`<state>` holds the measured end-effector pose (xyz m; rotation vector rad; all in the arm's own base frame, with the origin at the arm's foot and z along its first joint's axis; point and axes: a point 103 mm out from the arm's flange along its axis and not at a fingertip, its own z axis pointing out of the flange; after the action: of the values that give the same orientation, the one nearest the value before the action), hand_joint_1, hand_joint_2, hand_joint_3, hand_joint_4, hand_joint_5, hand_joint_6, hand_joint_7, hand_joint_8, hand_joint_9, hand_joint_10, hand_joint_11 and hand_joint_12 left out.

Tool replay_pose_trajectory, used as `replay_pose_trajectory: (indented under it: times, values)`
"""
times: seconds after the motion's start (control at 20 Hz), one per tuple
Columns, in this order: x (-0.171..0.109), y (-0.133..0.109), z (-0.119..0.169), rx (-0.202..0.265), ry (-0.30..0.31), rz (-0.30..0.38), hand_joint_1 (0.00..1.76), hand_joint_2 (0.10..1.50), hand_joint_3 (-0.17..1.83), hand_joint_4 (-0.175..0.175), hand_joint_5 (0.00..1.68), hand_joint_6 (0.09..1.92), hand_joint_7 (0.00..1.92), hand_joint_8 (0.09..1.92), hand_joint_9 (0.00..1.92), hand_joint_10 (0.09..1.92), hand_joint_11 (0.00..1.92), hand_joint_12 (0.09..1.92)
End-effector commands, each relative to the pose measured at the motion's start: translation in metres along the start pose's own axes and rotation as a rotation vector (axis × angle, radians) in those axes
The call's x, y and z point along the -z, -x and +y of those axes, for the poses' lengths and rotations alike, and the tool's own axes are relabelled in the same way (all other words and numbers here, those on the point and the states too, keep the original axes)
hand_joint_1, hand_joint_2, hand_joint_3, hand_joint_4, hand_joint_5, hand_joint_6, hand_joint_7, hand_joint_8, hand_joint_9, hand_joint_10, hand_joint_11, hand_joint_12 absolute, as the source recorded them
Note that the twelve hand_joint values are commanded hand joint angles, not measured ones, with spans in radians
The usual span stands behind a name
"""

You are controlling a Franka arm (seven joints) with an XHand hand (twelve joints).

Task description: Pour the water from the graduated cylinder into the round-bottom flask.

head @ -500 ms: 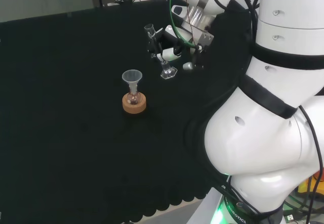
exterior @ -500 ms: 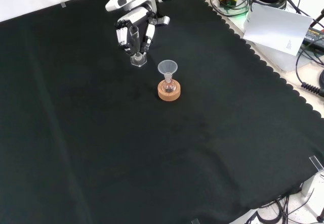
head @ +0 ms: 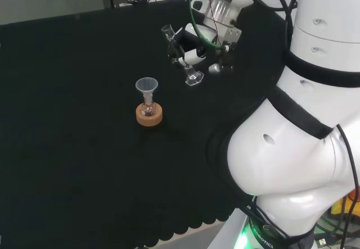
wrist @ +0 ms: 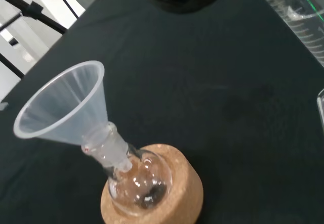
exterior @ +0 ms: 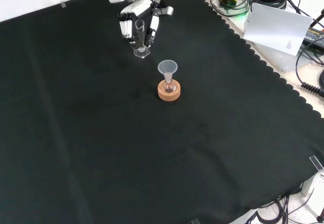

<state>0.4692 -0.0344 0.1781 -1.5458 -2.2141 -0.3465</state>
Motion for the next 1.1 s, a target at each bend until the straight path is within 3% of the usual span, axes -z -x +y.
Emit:
replay_pose_trajectory:
  times: [0.05, 0.25, 0.65, 1.1]
  values:
    - [0.011, -0.014, -0.028, -0.046, -0.101, -0.091, 1.31, 1.01, 0.0, -0.175, 1.2, 0.63, 1.23, 0.61, 1.56, 0.13, 1.22, 0.81]
    - [0.016, -0.023, -0.038, -0.061, -0.155, -0.152, 1.3, 1.01, 0.0, -0.175, 1.21, 0.62, 1.26, 0.57, 1.59, 0.09, 1.22, 0.81]
    - [0.009, -0.029, -0.033, -0.085, -0.352, -0.28, 1.3, 1.01, 0.0, -0.175, 1.21, 0.61, 1.27, 0.57, 1.61, 0.09, 1.22, 0.81]
    - [0.006, -0.03, -0.035, -0.102, -0.46, -0.354, 1.3, 1.0, 0.0, -0.175, 1.22, 0.6, 1.27, 0.56, 1.62, 0.09, 1.22, 0.81]
